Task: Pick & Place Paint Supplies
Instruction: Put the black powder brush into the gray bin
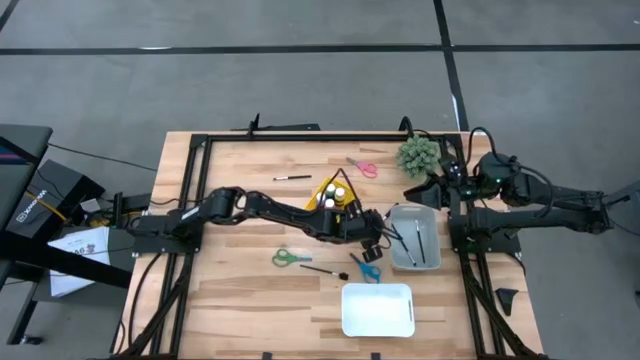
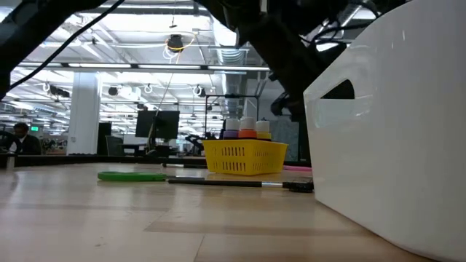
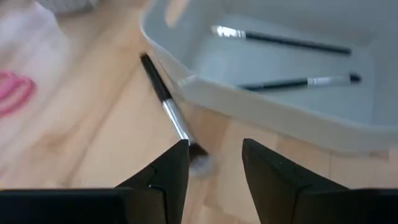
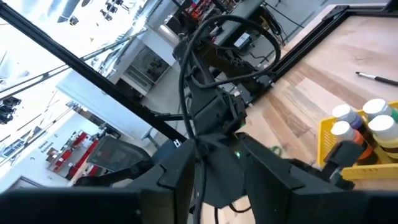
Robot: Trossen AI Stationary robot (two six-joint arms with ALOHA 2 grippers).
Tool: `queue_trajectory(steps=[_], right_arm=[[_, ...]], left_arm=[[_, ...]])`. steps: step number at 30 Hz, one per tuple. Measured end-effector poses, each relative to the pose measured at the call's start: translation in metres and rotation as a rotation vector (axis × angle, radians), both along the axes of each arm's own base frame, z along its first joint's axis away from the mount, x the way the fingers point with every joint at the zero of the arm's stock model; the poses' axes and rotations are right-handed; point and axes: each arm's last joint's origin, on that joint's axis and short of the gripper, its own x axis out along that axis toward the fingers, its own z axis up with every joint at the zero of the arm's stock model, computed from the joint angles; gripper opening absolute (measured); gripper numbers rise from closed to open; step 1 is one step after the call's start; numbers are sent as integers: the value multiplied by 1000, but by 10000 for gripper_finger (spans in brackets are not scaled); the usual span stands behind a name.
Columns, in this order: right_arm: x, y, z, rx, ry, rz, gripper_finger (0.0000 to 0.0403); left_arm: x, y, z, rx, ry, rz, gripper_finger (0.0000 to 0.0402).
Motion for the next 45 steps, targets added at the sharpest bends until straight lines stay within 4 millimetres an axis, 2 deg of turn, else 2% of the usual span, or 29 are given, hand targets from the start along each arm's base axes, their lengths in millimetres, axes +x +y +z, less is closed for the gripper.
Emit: queue_trajectory(steps=[8, 35, 39, 45], right_arm=[[0, 0, 0, 0, 2, 0, 123], [-3, 2, 1, 11, -12, 38, 123], [-4, 2, 2, 10, -18, 39, 123], [-4, 2, 2, 11, -19, 41, 123]], left_arm=[[4, -3, -26, 14, 43, -24, 136], [8, 3, -56, -49, 36, 63, 130], [8, 3, -56, -58, 32, 71, 109], [8, 3, -56, -72, 27, 84, 46]])
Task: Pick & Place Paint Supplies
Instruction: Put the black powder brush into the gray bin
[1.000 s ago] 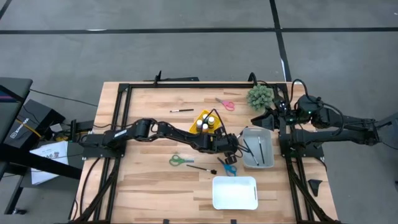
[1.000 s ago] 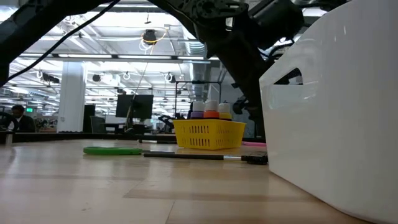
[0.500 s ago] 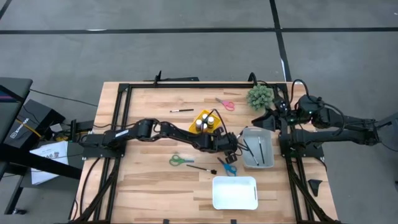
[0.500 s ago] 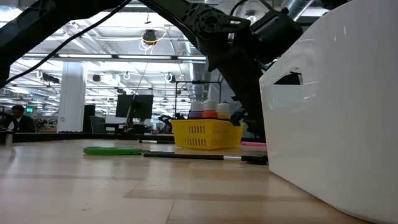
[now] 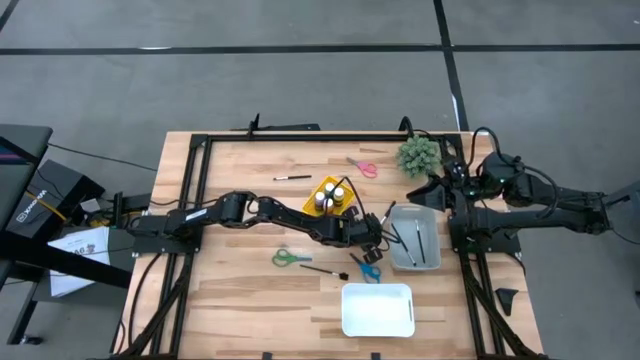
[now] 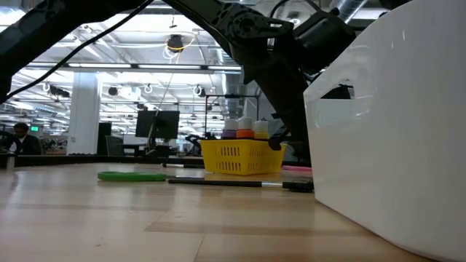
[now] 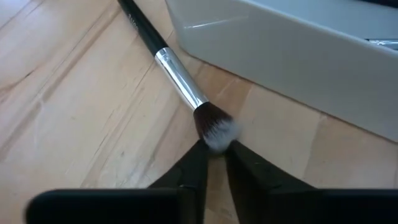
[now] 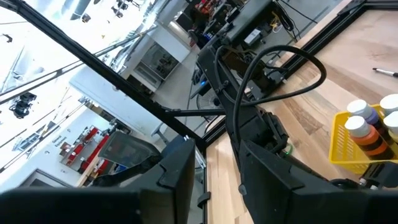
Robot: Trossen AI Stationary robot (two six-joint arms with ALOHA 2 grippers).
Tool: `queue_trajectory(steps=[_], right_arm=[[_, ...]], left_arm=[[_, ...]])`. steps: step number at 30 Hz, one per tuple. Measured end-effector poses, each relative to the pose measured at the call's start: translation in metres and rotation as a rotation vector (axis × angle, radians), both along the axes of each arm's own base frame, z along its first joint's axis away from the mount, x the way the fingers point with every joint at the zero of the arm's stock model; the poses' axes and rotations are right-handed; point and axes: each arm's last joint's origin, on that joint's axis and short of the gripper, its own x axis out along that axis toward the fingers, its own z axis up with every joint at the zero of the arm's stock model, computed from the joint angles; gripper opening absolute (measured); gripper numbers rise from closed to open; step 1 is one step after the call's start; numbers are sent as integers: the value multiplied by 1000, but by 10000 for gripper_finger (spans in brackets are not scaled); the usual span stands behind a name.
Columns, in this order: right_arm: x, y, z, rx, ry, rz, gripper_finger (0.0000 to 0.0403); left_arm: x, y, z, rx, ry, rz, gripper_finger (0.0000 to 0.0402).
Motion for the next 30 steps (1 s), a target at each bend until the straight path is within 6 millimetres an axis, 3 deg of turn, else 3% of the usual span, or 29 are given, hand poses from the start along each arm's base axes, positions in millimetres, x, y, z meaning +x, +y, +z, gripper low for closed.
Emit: queue_trajectory(steps=[4, 13, 30], right_arm=[[0, 0, 0, 2, 1, 0, 123], [0, 0, 0, 2, 1, 0, 123], [0, 0, 1, -3, -9, 0, 123]], left_arm=[[0, 0, 0, -25, -11, 30, 6], [-1, -1, 2, -42, -21, 50, 1], [-10, -3, 52, -11, -59, 71, 0]])
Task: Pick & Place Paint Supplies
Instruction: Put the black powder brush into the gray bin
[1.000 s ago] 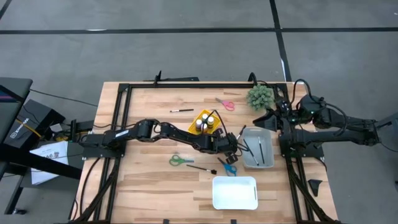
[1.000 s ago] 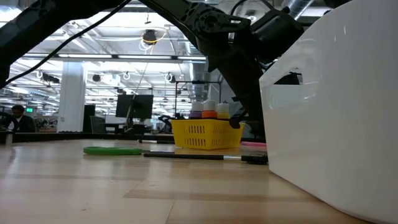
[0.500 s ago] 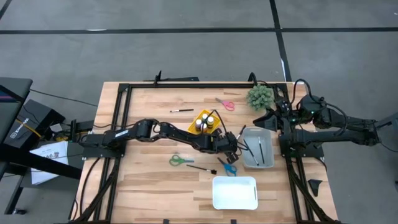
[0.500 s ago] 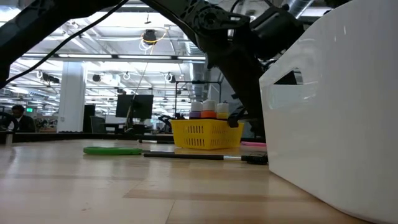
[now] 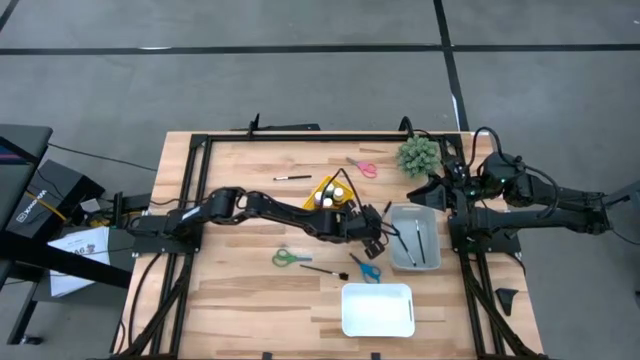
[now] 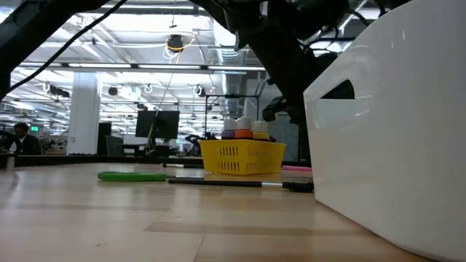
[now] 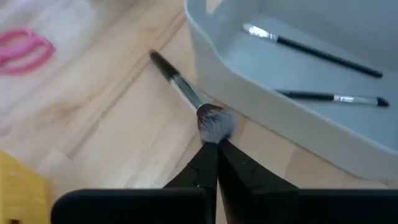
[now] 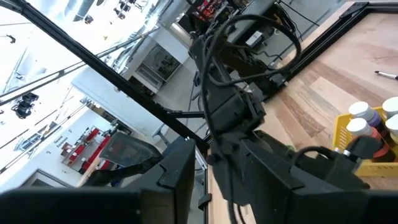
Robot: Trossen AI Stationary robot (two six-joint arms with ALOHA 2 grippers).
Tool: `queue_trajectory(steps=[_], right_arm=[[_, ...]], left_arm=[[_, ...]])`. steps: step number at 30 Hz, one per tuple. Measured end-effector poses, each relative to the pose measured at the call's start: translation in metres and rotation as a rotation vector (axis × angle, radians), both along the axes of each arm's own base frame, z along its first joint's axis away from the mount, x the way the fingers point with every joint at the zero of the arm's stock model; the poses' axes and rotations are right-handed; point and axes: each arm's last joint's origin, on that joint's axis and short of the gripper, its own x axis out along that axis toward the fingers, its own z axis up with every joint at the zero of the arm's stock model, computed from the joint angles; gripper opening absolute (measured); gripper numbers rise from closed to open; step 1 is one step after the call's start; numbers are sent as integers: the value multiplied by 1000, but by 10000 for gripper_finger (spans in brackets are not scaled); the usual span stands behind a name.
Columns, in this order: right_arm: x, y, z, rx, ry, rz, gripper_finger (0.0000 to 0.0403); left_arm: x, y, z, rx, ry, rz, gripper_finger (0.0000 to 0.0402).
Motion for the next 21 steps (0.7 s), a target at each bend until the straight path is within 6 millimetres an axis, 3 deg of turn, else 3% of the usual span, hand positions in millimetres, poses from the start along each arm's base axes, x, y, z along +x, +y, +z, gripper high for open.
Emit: queue_trajectory(steps=[21], right_arm=[[0, 0, 3, -14, -29, 0, 123]], left_arm=[[-14, 4, 76, 62, -159, 49, 0]])
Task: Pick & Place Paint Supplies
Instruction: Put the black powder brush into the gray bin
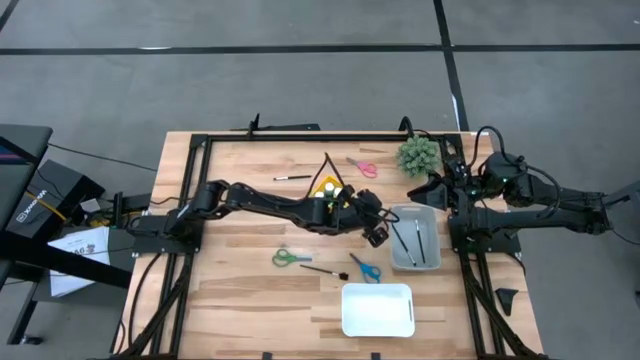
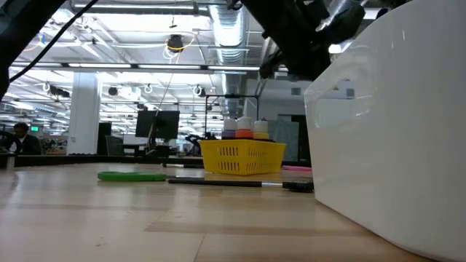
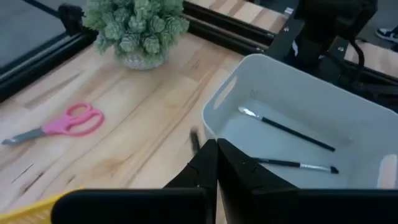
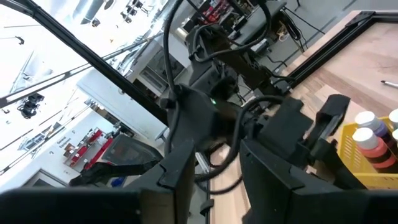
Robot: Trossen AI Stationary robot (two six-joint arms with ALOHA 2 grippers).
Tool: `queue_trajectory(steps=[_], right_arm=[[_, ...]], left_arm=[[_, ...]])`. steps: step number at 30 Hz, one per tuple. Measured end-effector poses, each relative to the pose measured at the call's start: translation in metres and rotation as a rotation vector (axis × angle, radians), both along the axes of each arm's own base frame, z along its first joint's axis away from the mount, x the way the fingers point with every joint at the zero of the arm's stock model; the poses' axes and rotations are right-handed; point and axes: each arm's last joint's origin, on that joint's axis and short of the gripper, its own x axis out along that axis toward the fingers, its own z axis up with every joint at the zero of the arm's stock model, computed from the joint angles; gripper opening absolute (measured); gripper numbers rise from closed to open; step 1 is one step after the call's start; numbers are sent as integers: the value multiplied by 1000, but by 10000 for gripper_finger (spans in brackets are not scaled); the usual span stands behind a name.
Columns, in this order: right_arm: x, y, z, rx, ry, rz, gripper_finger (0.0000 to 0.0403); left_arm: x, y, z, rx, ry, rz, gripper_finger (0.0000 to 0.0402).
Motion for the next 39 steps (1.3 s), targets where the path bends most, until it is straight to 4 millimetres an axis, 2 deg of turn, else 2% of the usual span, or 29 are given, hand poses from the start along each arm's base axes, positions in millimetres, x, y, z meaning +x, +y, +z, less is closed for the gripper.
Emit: queue_trajectory(steps=[7, 19, 34, 39], right_arm=[[0, 0, 0, -11, -1, 0, 123], [0, 0, -1, -21, 5, 8, 123], [0, 0, -1, -30, 4, 12, 123], [0, 0, -1, -36, 8, 12, 123]], left_arm=[[0, -1, 2, -23, -4, -29, 0], [-1, -13, 3, -39, -7, -69, 4], [-6, -40, 1, -8, 6, -85, 90], [-10, -40, -20, -43, 12, -23, 101]])
